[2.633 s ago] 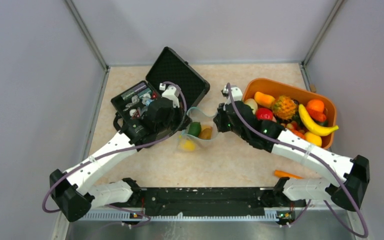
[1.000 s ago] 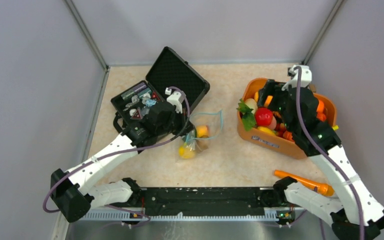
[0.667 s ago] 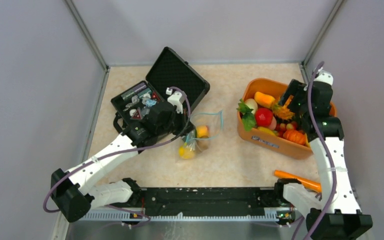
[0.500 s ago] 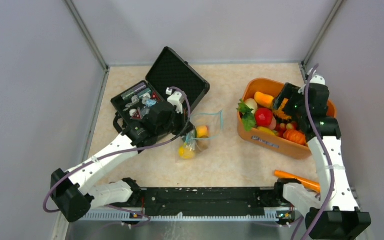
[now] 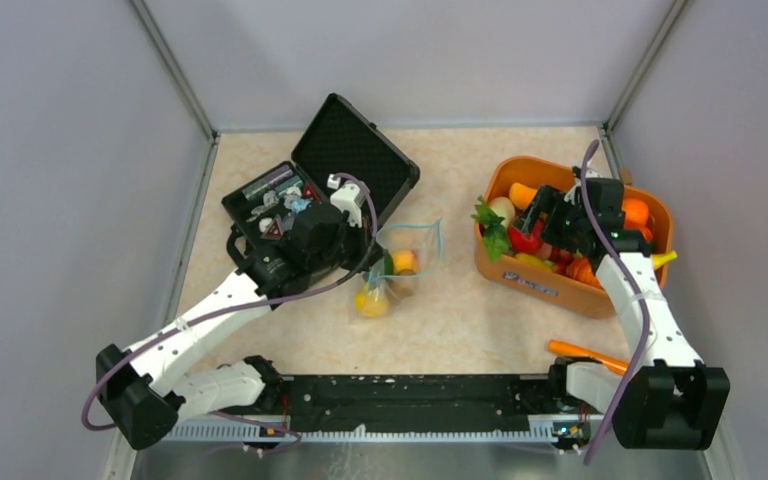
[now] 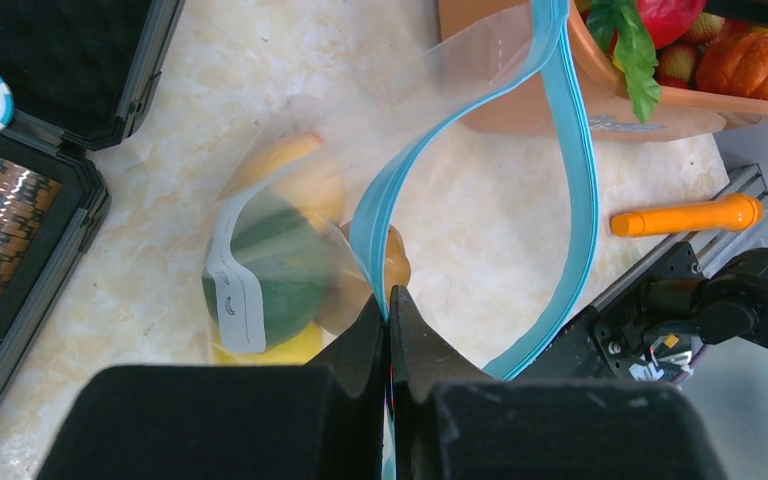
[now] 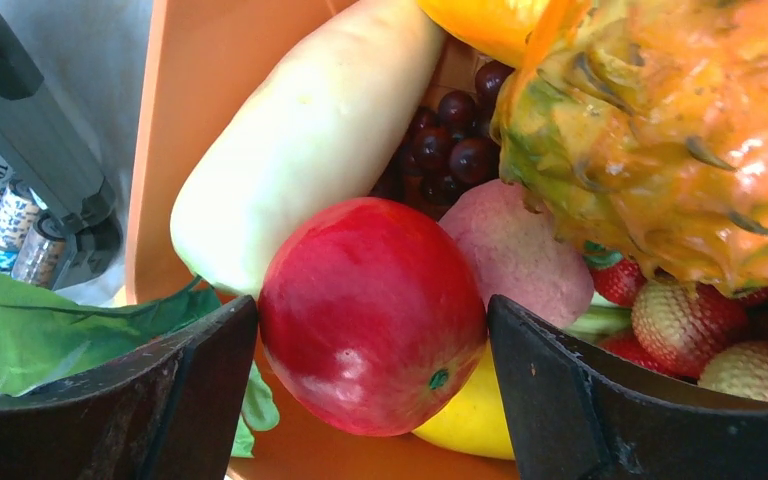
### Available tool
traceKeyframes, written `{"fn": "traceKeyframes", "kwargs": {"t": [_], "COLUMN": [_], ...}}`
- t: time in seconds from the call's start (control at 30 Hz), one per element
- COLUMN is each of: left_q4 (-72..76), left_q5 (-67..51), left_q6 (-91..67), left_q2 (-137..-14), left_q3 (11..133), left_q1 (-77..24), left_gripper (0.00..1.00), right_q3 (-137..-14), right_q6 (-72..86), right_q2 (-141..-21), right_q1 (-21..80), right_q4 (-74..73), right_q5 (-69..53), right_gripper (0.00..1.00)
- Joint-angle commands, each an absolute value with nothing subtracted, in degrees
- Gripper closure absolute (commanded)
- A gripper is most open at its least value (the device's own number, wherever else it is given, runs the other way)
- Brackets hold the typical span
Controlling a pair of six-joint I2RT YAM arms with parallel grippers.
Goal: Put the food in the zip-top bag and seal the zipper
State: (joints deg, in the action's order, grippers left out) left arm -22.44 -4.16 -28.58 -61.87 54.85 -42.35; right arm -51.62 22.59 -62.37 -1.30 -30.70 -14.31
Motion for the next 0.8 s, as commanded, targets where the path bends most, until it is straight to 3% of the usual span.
{"fn": "traceKeyframes", "kwargs": {"t": [0.0, 0.17, 0.3, 0.47, 0.63, 0.7, 0.77], "left_q4": [-21.43, -21.51, -21.62, -20.98, -20.99, -21.01, -21.01], "left_q5": [-2.77, -3.77, -3.95, -4.86, -5.4, -5.5, -5.54], "left_q6": [-27.33, -27.32, -27.7, -28.12, -27.78, -27.77, -27.77], "left_q2": [-61.55, -61.55, -61.44, -61.84, -62.57, -62.66, -62.8], "left_q3": [58.86, 58.5, 57.95, 57.77, 58.65, 58.8, 58.8], "left_q1": [-42.01, -42.01, -42.03, -42.06, -42.01, -42.01, -42.01], "left_gripper": [1.0, 1.0, 1.0, 1.0, 1.0, 1.0, 1.0], "right_q3": [-50.78, -50.54, -50.55, -52.02, -52.01, -51.72, -51.58], "right_q6": [22.28, 23.01, 22.3, 19.17, 19.9, 21.07, 21.45], "right_q2": [-63.72, -64.09, -63.34, -65.2, -64.31, -62.11, -59.41], "right_q1": [-1.49, -1.49, -1.49, -1.44, -1.49, -1.49, -1.49], "right_q4": [-26.39, -24.06, -23.74, -27.6, -27.41, -26.19, -24.75], "right_q5": [-16.88, -21.32, -21.31, -20.1, -16.38, -15.17, -14.46], "right_gripper": [0.17, 0.17, 0.05, 0.03, 0.27, 0.32, 0.49]}}
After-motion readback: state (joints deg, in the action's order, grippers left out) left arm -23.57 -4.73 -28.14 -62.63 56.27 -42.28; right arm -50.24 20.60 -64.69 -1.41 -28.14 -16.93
